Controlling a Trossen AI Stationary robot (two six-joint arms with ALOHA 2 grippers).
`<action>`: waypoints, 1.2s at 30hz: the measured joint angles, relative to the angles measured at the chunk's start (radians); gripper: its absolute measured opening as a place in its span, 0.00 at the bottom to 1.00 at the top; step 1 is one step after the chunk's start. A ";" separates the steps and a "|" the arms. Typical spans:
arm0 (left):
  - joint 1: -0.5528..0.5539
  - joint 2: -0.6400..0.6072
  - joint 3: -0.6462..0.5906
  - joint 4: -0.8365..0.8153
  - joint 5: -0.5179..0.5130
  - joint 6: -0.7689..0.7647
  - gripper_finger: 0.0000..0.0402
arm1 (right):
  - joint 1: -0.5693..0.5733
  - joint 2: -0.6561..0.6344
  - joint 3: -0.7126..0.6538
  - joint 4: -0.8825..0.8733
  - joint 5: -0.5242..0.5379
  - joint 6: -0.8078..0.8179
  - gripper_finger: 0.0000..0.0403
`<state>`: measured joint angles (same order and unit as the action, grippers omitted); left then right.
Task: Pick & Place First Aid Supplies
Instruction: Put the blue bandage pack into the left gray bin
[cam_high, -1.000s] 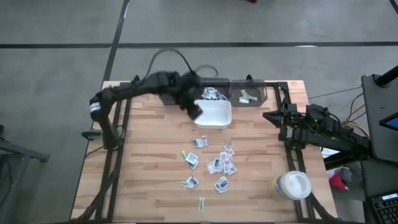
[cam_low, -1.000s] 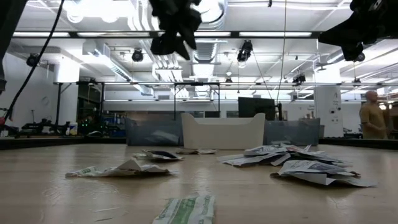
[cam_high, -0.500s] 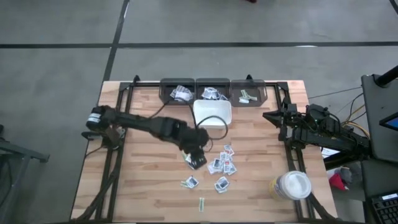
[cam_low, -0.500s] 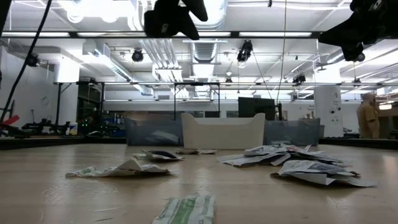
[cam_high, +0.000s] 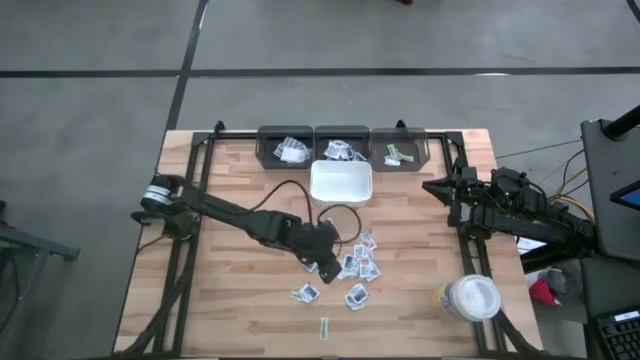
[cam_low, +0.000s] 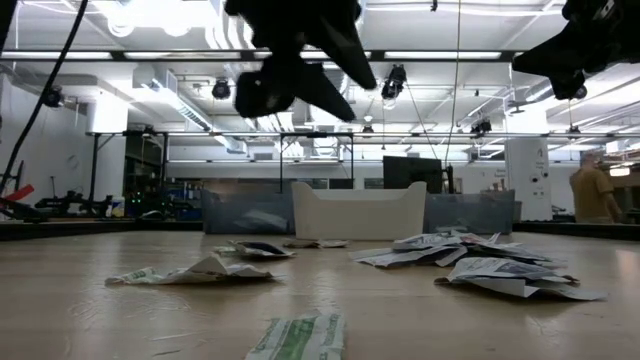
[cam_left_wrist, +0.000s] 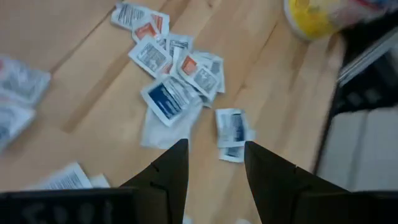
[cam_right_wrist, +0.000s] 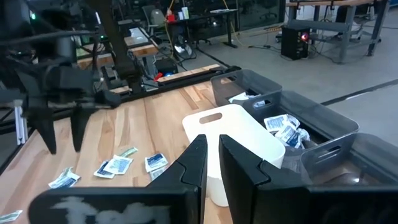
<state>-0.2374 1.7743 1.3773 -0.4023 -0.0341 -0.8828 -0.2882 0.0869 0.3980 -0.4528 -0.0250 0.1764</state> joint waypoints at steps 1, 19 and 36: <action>0.000 0.013 0.000 0.014 -0.005 0.047 0.37 | 0.000 0.000 0.000 -0.001 0.000 0.000 0.10; -0.004 0.219 0.105 -0.088 -0.073 0.510 0.36 | 0.000 0.000 0.000 -0.001 0.001 0.003 0.10; 0.006 0.387 0.238 -0.233 -0.131 0.524 0.36 | 0.000 0.000 0.000 -0.001 0.001 0.005 0.10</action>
<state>-0.2314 2.1616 1.6156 -0.6354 -0.1647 -0.3585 -0.2885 0.0871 0.3978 -0.4538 -0.0238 0.1814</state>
